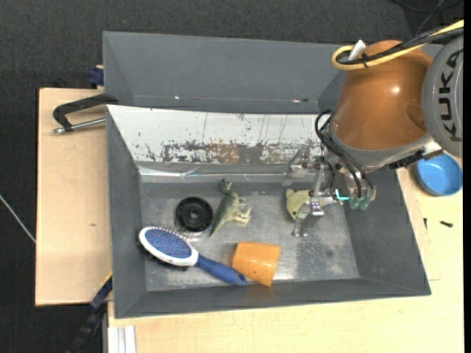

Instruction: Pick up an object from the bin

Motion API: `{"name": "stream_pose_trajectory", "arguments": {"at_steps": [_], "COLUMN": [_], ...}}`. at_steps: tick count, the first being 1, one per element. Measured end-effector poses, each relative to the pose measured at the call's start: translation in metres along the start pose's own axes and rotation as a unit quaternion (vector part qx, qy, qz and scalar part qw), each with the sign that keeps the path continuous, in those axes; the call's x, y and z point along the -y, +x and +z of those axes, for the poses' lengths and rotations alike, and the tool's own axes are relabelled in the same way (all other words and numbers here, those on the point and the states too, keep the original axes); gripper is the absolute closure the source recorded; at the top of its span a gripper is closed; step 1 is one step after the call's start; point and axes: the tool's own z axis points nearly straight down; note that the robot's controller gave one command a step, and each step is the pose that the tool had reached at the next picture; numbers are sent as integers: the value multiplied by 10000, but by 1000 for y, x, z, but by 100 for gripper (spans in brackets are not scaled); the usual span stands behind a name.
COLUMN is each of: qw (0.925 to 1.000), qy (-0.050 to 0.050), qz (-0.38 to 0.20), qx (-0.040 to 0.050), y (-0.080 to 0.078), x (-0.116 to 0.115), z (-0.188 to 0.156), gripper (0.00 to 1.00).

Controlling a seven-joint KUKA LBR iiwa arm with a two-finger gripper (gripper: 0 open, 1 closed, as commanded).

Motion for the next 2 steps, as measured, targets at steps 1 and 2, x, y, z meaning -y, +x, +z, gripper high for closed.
{"name": "stream_pose_trajectory", "arguments": {"at_steps": [1, 2], "qw": [9990, 9957], "qy": [16, -1], "qz": [441, -924], "qx": [63, 15], "y": [-56, -60], "x": [97, 94], "z": [61, 146], "gripper": [0, 0]}}
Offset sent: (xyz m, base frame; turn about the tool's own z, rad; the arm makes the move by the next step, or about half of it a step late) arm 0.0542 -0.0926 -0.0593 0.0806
